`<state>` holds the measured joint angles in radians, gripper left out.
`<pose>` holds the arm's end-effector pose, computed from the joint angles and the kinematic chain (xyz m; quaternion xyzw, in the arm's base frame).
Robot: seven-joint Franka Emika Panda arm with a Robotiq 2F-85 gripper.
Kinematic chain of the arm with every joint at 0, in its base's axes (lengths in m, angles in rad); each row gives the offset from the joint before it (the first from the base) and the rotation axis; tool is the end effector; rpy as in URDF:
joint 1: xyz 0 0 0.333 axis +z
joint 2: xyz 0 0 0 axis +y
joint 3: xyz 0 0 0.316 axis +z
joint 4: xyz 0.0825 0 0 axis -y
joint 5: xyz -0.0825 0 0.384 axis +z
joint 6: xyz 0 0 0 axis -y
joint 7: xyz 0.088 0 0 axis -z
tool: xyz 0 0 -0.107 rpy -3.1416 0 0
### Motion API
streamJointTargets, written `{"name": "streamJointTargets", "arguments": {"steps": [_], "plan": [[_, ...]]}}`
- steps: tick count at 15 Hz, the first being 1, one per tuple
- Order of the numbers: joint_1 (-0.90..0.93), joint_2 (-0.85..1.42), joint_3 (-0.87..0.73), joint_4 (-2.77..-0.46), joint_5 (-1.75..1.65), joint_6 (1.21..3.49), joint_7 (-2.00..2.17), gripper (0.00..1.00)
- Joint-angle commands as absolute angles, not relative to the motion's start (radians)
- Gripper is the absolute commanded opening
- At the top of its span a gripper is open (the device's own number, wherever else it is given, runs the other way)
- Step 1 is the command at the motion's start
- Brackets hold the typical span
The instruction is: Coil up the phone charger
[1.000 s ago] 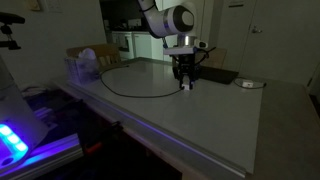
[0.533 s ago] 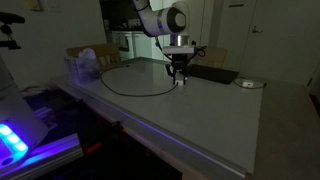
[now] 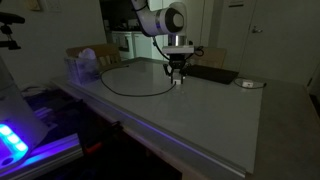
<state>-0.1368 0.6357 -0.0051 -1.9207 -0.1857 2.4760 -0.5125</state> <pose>0.6079 -0.0862 0.1500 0.9638 0.2576 -0.0559 0.0400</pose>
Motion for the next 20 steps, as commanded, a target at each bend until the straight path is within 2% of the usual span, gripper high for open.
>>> {"name": "streamJointTargets", "arguments": {"steps": [1,5,8,9,13,14,20], "plan": [[-0.174,0.633,0.080,-1.924,-0.187,2.477,-0.672,0.26],[-0.167,0.640,0.130,-1.928,-0.190,2.481,-0.837,0.26],[-0.140,0.636,0.109,-1.919,-0.185,2.474,-0.847,0.26],[-0.138,0.636,0.108,-1.918,-0.186,2.474,-0.854,0.51],[-0.138,0.636,0.108,-1.918,-0.184,2.474,-0.850,0.51],[-0.138,0.636,0.108,-1.918,-0.184,2.474,-0.850,0.26],[-0.077,0.627,0.102,-1.956,-0.336,2.501,-0.980,0.26]]}}
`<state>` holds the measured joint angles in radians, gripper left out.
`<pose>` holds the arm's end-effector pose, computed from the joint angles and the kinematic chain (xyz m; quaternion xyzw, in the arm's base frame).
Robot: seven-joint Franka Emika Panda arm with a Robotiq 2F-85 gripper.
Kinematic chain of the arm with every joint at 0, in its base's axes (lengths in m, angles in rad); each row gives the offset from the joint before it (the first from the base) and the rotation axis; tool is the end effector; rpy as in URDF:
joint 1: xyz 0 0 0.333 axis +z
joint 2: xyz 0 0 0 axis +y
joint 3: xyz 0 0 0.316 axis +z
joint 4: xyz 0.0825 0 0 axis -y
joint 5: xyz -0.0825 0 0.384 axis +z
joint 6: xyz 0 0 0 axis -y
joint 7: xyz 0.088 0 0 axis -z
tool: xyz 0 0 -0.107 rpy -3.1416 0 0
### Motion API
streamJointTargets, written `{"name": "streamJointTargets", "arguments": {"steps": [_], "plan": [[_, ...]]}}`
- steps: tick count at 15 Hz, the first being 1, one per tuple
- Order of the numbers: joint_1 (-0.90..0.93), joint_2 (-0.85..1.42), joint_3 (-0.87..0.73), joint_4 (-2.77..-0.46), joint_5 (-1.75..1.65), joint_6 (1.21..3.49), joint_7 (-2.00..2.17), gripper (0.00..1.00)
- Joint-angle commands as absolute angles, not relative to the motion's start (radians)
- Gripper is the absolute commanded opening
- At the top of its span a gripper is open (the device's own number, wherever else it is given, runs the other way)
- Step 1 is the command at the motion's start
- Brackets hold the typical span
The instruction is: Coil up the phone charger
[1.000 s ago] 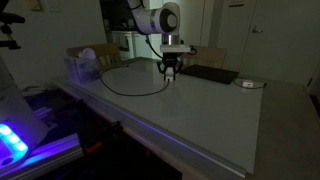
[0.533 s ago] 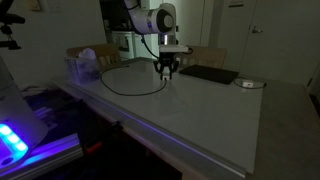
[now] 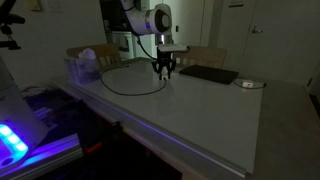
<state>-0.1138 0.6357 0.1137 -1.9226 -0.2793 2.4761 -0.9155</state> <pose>0.6139 -0.0005 0.1517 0.8451 0.5312 -0.0533 0.0270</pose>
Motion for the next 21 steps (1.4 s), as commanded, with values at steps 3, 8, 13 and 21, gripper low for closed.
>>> {"name": "streamJointTargets", "arguments": {"steps": [3,8,13,21], "plan": [[-0.063,0.621,0.108,-1.983,-0.397,2.544,-1.058,0.26],[-0.073,0.596,0.131,-2.054,-0.453,2.681,-1.221,0.26],[-0.095,0.559,0.184,-2.163,-0.430,2.834,-1.436,0.26],[-0.089,0.549,0.215,-2.182,-0.374,2.850,-1.540,0.26]]}}
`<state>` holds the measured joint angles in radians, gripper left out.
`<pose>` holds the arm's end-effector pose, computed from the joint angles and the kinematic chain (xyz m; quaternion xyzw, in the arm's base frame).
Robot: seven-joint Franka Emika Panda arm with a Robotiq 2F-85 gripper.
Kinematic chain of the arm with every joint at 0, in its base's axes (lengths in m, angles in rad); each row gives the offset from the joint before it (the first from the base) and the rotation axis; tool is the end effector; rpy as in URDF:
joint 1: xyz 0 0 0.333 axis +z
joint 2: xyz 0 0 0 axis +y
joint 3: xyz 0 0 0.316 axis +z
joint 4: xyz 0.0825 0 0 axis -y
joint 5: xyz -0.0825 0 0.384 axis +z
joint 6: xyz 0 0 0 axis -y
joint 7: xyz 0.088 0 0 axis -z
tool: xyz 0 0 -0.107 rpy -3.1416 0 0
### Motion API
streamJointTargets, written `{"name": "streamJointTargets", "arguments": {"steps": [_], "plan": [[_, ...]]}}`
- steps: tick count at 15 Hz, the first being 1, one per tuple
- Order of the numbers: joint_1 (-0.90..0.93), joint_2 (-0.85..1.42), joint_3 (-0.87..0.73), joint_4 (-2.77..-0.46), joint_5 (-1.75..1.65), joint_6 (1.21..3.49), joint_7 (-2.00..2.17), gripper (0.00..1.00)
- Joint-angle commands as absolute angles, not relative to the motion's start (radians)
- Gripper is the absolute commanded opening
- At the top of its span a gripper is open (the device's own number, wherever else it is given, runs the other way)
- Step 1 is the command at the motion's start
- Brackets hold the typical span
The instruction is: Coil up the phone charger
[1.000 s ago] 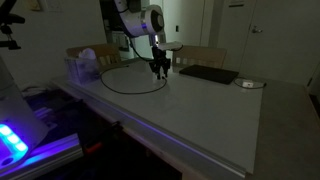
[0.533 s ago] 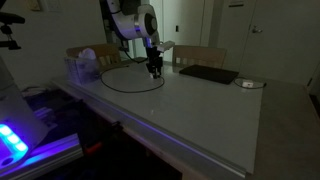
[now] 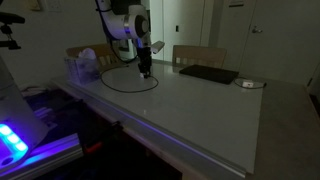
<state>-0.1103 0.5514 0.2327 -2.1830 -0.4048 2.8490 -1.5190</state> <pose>0.5556 0.0929 0.1518 0.5473 0.8336 0.0483 0.0562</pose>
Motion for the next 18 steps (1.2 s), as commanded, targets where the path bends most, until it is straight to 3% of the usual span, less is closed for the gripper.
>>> {"name": "streamJointTargets", "arguments": {"steps": [1,9,10,12,14,16,18], "plan": [[-0.068,0.550,0.202,-2.191,-0.383,2.861,-1.521,0.26],[0.119,0.597,0.177,-2.145,-0.426,2.803,-1.475,0.26],[0.064,0.552,0.191,-2.162,-0.402,2.817,-1.514,0.26],[0.065,0.556,0.197,-2.161,-0.387,2.827,-1.511,0.76],[0.080,0.561,0.185,-2.158,-0.398,2.829,-1.502,0.81],[0.105,0.541,0.165,-2.172,-0.413,2.826,-1.471,0.97],[0.152,0.504,0.125,-2.195,-0.447,2.806,-1.409,1.00]]}}
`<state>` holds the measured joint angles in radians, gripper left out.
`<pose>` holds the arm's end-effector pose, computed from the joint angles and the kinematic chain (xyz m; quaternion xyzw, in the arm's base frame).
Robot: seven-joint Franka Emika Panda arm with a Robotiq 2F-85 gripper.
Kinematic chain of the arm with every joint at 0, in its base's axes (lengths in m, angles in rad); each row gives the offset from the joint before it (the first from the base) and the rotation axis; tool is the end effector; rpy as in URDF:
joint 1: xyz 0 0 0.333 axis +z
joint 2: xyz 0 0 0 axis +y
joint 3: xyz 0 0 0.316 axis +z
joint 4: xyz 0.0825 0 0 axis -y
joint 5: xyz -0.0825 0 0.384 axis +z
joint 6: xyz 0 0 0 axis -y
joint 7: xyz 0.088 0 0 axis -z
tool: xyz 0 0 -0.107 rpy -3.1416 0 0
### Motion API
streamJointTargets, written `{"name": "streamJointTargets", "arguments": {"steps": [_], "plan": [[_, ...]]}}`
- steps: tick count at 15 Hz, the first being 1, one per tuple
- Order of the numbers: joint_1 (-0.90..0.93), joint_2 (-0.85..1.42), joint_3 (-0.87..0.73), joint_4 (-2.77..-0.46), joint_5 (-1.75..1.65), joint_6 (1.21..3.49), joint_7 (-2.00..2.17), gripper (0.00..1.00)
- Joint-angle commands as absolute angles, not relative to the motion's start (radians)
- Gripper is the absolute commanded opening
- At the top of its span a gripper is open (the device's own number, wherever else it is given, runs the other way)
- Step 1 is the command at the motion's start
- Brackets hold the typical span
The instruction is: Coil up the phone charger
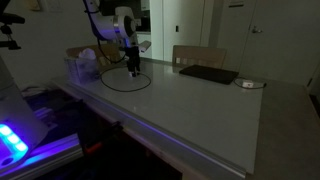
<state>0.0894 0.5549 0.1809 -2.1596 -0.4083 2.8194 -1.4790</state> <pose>0.5414 0.1728 0.1508 0.4977 0.8645 0.0356 0.0601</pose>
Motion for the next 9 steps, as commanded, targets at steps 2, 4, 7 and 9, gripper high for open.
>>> {"name": "streamJointTargets", "arguments": {"steps": [2,4,7,9], "plan": [[0.176,0.462,0.102,-2.240,-0.477,2.820,-1.350,1.00],[0.194,0.406,0.080,-2.297,-0.500,2.843,-1.272,1.00],[0.199,0.315,0.077,-2.370,-0.518,2.836,-1.166,1.00],[0.172,0.259,0.112,-2.411,-0.496,2.826,-1.159,1.00]]}}
